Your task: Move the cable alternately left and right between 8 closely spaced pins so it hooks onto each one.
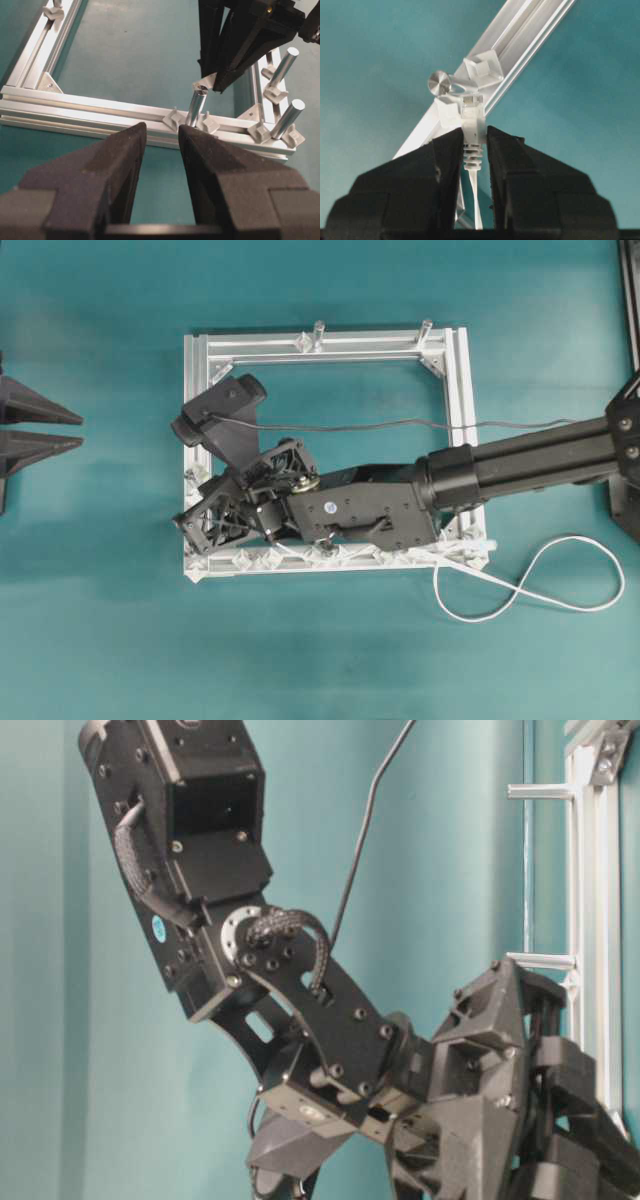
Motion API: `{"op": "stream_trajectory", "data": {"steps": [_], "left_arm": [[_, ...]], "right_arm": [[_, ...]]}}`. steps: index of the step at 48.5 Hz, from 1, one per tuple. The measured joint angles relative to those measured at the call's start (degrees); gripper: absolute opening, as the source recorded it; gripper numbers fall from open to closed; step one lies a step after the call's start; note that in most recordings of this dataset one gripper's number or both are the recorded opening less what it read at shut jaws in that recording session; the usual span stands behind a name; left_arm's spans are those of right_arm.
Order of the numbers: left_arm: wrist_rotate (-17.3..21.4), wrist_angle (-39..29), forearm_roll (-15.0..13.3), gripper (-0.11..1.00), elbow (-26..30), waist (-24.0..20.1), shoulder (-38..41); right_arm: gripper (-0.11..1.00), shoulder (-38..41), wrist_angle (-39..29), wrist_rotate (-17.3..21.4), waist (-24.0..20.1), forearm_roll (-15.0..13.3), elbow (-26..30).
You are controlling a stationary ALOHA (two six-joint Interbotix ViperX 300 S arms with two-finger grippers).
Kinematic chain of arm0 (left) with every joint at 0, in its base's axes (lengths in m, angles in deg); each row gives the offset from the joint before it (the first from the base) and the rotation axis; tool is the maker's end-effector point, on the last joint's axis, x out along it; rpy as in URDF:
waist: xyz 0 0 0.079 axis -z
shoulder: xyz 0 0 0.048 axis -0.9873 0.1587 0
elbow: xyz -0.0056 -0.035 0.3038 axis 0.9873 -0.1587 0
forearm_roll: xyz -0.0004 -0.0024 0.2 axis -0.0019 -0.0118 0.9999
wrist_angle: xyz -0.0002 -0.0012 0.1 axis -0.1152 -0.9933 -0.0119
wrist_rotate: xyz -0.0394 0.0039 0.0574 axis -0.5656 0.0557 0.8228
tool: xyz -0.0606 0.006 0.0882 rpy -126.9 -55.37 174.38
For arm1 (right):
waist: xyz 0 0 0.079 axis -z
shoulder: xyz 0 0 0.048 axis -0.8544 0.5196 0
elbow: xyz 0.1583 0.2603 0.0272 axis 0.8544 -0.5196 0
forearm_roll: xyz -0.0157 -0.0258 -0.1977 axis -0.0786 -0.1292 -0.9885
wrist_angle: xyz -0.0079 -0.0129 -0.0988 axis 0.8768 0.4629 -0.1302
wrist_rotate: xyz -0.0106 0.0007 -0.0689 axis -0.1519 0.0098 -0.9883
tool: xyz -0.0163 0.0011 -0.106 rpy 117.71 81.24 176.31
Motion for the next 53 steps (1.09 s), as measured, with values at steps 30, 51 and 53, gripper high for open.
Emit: {"op": "stream_trajectory", "data": {"steps": [30, 51, 53], "left_arm": [[0.00, 0.00, 0.00, 0.36, 0.00, 0.00, 0.00], [-0.09, 0.09, 0.00, 0.36, 0.00, 0.00, 0.00], [-0.09, 0.00, 0.00, 0.36, 0.00, 0.00, 0.00]], "right_arm": [[0.18, 0.00, 0.00, 0.26, -5.10, 2.29, 0.00], [0.18, 0.00, -0.09, 0.44, -5.98, 2.55, -0.09], [0.18, 0.00, -0.09, 0.44, -5.98, 2.55, -0.09]]}}
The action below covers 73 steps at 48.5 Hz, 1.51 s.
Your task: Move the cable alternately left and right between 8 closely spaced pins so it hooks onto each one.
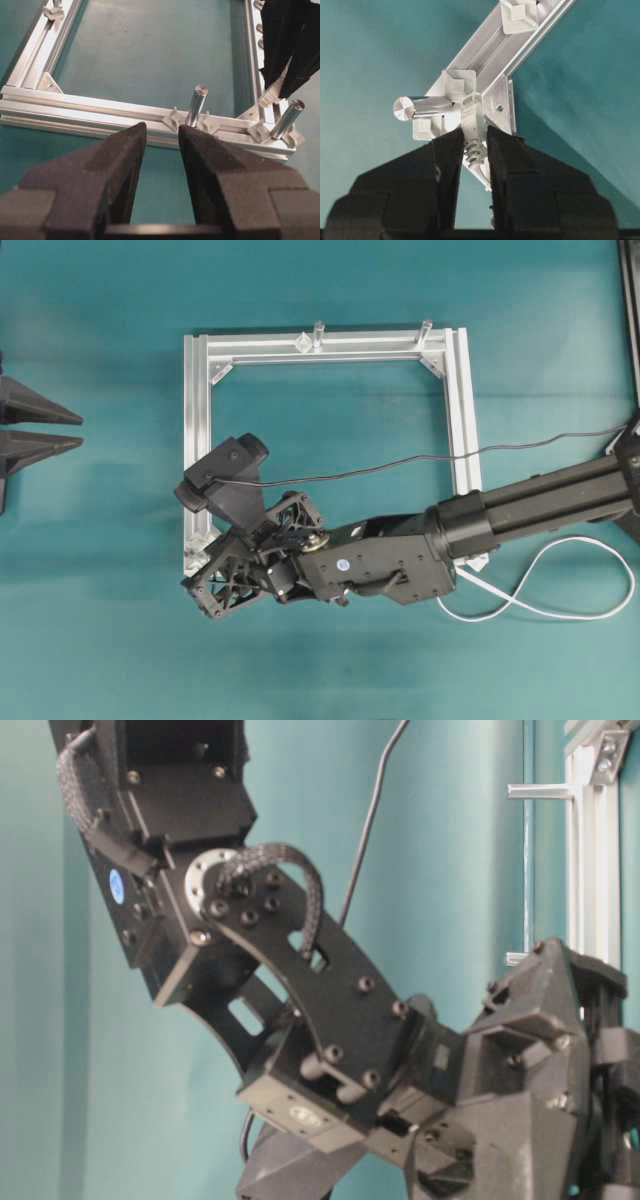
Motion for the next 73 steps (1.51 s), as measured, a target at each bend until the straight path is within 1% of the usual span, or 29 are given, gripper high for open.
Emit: {"op": "stream_trajectory", "data": {"steps": [31, 52, 61, 68, 73], "left_arm": [[0.09, 0.00, 0.00, 0.36, 0.00, 0.00, 0.09], [0.09, 0.00, 0.00, 0.36, -0.09, 0.00, 0.00], [0.00, 0.09, 0.00, 0.36, 0.00, 0.00, 0.00], [0.09, 0.00, 0.00, 0.36, 0.00, 0.00, 0.00], [0.00, 0.00, 0.00, 0.36, -0.09, 0.00, 0.00]], "right_arm": [[0.18, 0.00, 0.00, 0.00, 0.00, 0.00, 0.09], [0.18, 0.00, -0.09, 0.00, -1.67, -0.18, 0.79], [0.18, 0.00, 0.00, 0.18, -3.87, 0.44, 1.14], [0.18, 0.00, -0.09, 0.09, -4.75, 1.93, 1.23], [0.18, 0.00, 0.00, 0.18, -5.19, 2.11, 1.14]]}}
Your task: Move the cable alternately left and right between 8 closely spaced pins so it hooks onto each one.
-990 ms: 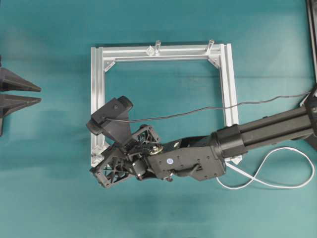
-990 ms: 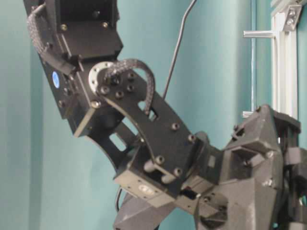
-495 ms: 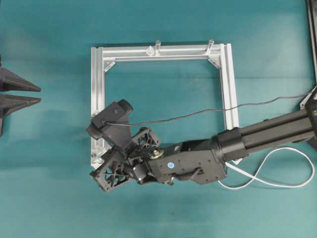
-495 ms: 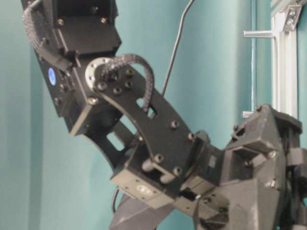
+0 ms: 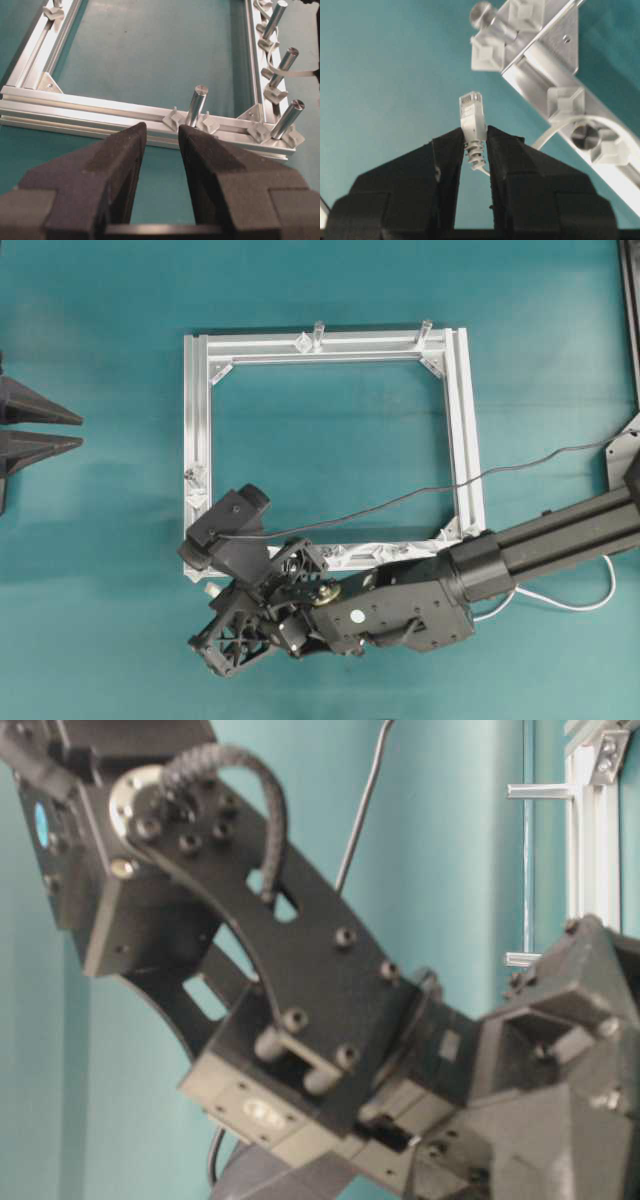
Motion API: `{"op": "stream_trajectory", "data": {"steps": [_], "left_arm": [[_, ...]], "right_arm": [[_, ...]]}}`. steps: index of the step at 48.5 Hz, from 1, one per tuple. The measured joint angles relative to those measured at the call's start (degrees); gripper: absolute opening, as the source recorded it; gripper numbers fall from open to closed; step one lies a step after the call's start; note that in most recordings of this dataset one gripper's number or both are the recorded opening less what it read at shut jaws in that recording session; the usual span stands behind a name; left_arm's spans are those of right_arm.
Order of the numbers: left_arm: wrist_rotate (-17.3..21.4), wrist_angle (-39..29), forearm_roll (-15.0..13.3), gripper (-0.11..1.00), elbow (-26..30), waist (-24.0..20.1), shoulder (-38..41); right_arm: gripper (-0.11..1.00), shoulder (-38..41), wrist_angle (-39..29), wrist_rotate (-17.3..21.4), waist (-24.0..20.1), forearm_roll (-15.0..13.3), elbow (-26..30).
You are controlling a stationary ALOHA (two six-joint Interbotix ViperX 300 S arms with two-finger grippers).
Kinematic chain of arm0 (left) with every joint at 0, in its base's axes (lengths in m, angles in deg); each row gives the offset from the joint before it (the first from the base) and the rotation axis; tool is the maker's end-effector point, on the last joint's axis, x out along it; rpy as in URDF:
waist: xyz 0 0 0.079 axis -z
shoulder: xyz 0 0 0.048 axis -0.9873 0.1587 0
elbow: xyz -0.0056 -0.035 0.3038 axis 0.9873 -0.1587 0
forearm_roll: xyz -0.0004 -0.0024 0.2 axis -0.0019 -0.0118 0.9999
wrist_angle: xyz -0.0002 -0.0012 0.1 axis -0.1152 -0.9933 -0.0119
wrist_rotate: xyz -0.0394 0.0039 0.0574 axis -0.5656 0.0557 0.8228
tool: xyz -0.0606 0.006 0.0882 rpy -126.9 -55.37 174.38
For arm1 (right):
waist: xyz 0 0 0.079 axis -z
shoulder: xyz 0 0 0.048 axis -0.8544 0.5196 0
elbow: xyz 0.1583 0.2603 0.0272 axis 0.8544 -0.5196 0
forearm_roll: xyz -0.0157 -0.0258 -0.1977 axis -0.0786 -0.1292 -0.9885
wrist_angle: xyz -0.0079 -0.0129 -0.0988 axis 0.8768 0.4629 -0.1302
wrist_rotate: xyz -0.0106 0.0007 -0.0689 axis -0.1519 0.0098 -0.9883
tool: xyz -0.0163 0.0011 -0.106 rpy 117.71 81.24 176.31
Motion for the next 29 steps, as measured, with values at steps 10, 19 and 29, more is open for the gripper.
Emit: {"op": "stream_trajectory", "data": {"steps": [10, 19, 29], "left_arm": [[0.09, 0.00, 0.00, 0.36, 0.00, 0.44, 0.09], [0.09, 0.00, 0.00, 0.36, 0.09, 0.62, 0.00], [0.00, 0.00, 0.09, 0.36, 0.09, 0.70, 0.00]], "right_arm": [[0.18, 0.00, -0.09, 0.18, -0.09, 0.00, 0.09], [0.18, 0.00, 0.00, 0.09, 0.00, 0.00, 0.62], [0.18, 1.93, 0.00, -0.53, 0.09, 0.00, 3.43]]}}
